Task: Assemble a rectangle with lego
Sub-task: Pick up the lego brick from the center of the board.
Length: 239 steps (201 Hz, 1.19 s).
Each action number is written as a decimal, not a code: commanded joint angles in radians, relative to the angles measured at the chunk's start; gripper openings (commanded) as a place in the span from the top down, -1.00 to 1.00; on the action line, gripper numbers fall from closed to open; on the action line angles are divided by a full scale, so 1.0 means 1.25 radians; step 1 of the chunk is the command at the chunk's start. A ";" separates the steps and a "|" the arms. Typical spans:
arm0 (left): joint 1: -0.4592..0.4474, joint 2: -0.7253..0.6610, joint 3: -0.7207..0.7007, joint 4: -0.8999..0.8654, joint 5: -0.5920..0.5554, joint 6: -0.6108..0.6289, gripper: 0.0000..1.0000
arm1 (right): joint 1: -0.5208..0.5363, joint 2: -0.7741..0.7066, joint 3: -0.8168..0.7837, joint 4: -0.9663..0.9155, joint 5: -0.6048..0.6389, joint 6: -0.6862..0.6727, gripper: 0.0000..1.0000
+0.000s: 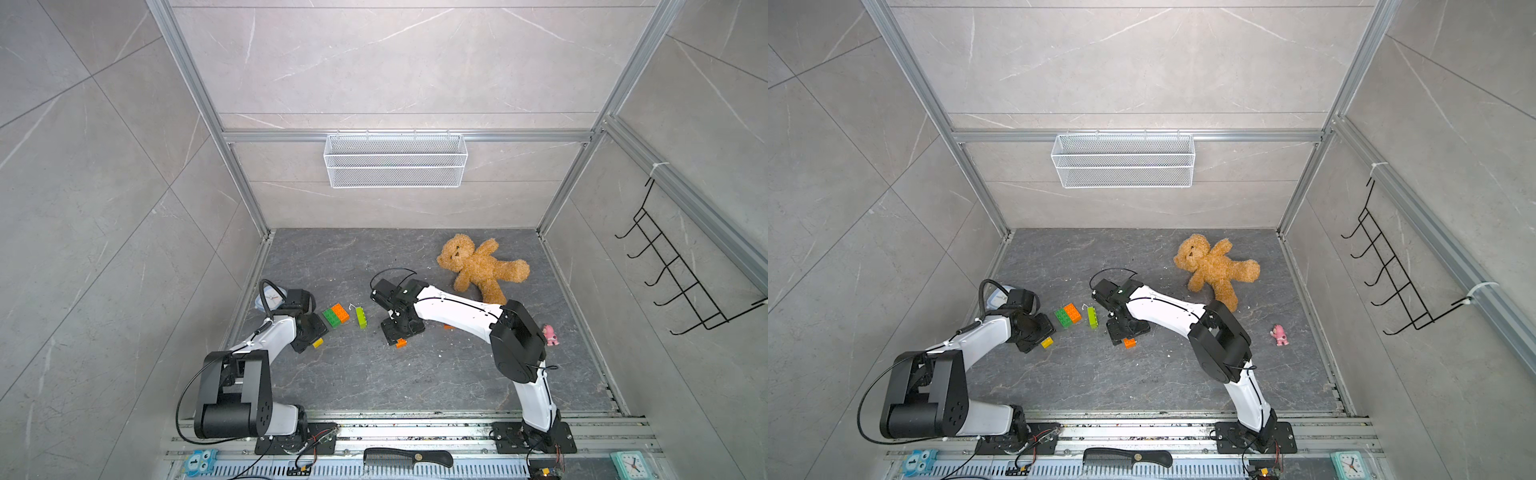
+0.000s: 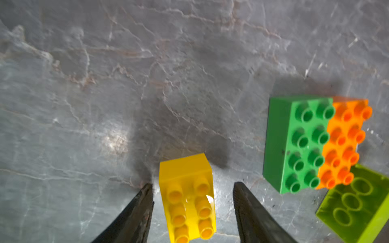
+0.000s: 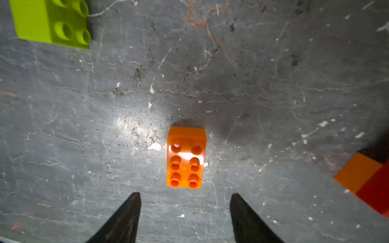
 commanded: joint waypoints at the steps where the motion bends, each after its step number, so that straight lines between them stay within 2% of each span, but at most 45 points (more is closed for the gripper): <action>1: 0.007 0.026 0.026 0.027 0.010 0.018 -0.17 | 0.002 0.035 -0.005 0.026 0.008 0.004 -0.33; 48: 0.007 0.038 0.025 0.035 0.030 0.017 0.10 | -0.002 0.073 -0.006 0.023 0.029 -0.031 -0.16; 78: 0.007 0.036 0.024 0.026 0.048 0.014 0.32 | -0.009 0.067 -0.027 0.036 0.028 -0.061 0.10; 98: 0.006 0.021 0.018 0.012 0.061 0.011 0.41 | -0.019 0.051 -0.043 0.039 0.036 -0.084 0.26; 152: -0.023 -0.064 -0.031 -0.034 0.104 -0.049 0.58 | -0.035 -0.020 -0.130 0.022 0.041 -0.152 0.34; 171: -0.102 -0.118 -0.036 -0.081 0.089 -0.104 0.65 | -0.052 -0.075 -0.191 0.035 0.028 -0.139 0.35; 194: -0.289 -0.159 0.001 -0.123 0.035 -0.229 0.70 | -0.082 -0.156 -0.264 0.050 0.022 -0.121 0.37; 213: -0.430 -0.114 0.063 -0.127 -0.011 -0.319 0.77 | -0.110 -0.227 -0.328 0.063 0.022 -0.104 0.37; 239: -0.528 0.005 0.151 -0.085 -0.052 -0.393 0.85 | -0.148 -0.310 -0.385 0.074 0.025 -0.084 0.37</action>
